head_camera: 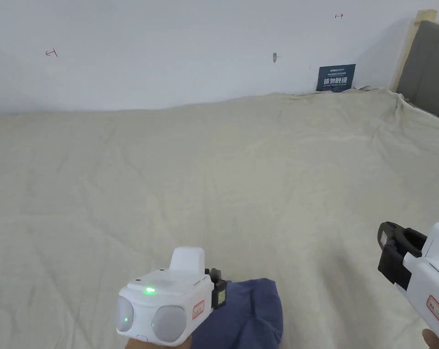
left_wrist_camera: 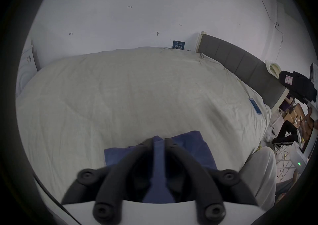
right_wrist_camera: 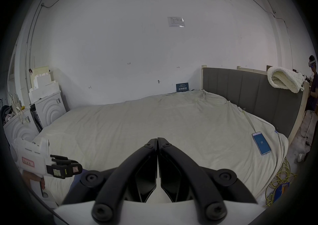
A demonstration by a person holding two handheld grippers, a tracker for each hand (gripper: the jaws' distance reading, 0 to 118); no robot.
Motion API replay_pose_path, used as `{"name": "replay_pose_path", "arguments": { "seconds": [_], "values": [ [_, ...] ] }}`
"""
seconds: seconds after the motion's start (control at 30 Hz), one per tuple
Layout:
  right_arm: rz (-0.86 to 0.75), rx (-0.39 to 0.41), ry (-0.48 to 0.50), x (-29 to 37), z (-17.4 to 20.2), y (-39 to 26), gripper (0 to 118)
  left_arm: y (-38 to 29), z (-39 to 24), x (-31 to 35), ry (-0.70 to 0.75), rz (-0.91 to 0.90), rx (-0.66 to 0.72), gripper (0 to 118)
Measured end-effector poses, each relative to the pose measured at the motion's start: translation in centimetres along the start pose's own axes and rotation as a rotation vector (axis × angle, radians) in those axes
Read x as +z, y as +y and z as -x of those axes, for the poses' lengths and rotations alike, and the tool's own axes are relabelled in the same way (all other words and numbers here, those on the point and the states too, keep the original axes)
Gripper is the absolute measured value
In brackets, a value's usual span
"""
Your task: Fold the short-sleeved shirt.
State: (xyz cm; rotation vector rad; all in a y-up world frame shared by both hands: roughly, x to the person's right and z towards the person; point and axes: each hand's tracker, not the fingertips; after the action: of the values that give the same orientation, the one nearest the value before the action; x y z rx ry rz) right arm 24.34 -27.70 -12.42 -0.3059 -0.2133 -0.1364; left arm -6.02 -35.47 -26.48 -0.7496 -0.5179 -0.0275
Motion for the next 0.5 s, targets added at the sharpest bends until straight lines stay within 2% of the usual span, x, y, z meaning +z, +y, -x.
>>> {"name": "replay_pose_path", "arguments": {
  "seconds": [0.03,0.07,0.23,0.5],
  "values": [
    [0.002,0.0,0.001,0.0,0.0,0.0,0,-0.5,-0.1,-0.3,0.003,-0.003,0.003,1],
    [0.003,-0.001,0.001,-0.1,-0.3,-0.2,0,-1.0,-0.3,-0.6,0.009,-0.004,0.0,0],
    [0.003,-0.01,-0.008,0.1,-0.3,-0.2,0,-3.0,-1.3,-2.8,0.024,0.023,-0.022,0],
    [0.013,-0.015,-0.022,0.3,-0.9,-0.4,0,-5.0,-5.8,-5.0,-0.038,0.063,-0.093,0]
  ]
}}
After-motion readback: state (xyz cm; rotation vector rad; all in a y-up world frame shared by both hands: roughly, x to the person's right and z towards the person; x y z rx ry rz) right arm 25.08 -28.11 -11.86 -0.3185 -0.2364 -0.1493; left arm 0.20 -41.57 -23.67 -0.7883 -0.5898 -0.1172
